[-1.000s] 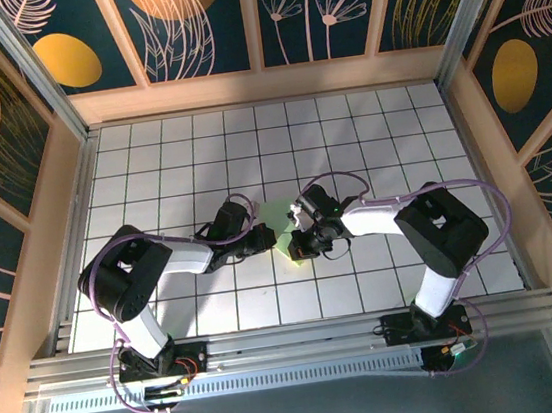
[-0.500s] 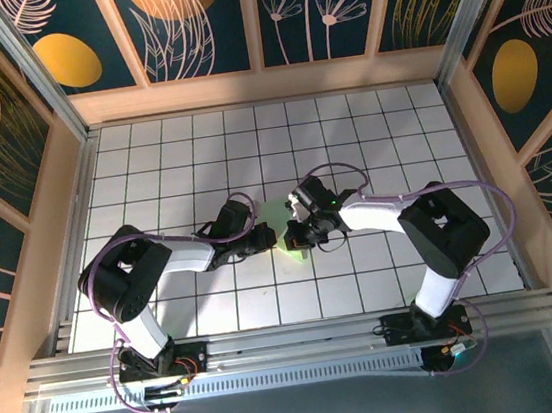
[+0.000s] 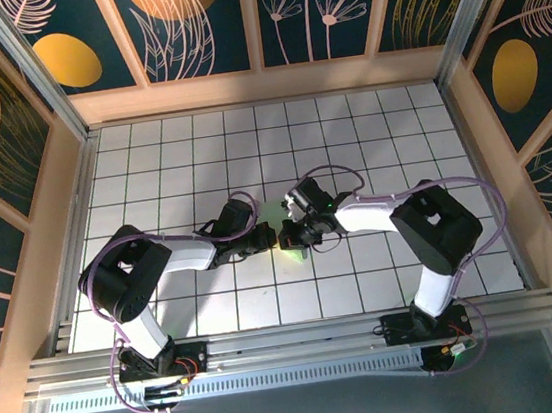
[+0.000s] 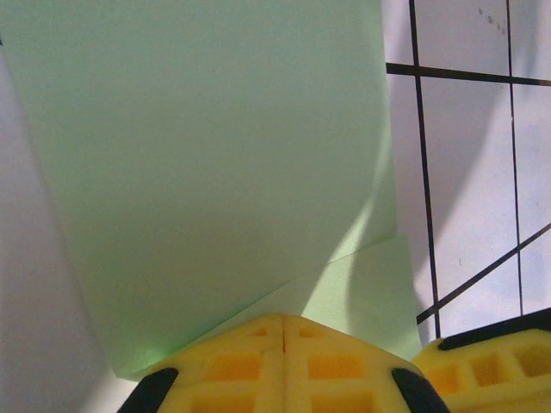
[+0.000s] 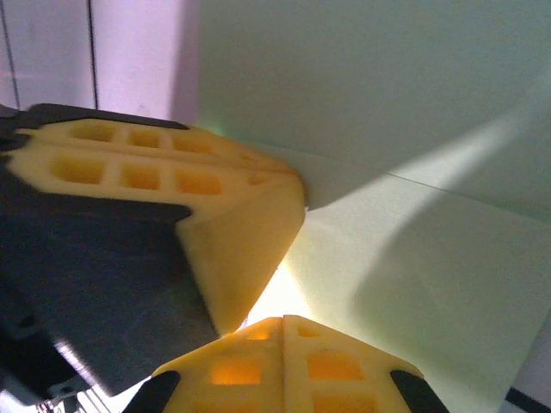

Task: Fold a paper plane with a square sheet of paper (fold left side to right side)
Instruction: Third fold the triangle at the center of the table.

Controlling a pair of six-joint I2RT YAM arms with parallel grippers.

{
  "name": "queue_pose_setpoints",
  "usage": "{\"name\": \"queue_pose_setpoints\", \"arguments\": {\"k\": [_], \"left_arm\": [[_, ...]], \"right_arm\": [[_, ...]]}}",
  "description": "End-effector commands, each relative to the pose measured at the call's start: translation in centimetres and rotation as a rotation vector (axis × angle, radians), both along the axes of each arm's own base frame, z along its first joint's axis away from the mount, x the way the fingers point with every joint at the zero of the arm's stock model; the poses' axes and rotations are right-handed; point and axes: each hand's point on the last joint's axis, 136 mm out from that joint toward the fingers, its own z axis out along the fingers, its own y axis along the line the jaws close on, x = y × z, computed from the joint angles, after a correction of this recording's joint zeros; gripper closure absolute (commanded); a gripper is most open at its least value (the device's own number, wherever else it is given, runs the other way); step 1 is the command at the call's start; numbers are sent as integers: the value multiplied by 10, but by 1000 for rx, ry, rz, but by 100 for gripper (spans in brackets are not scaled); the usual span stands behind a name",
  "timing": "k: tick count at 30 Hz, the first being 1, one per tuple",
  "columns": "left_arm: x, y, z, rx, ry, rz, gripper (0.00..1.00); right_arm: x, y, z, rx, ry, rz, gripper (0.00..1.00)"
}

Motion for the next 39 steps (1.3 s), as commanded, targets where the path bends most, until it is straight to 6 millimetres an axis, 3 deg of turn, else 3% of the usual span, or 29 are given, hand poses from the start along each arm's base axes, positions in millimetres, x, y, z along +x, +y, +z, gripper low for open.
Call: {"name": "queue_pose_setpoints", "arguments": {"k": [1,17,39], "left_arm": [[-19,44,-53,225,106,55,100],[-19,51,-60,280,111,63,100],[-19,60,-70,333,116,75,100]], "right_arm": [[-4,3,-7,3,22,-1,100],[-20,-22,-31,-121,72,-8,100],[-47,-51,-28,-181,104,2,100]]}}
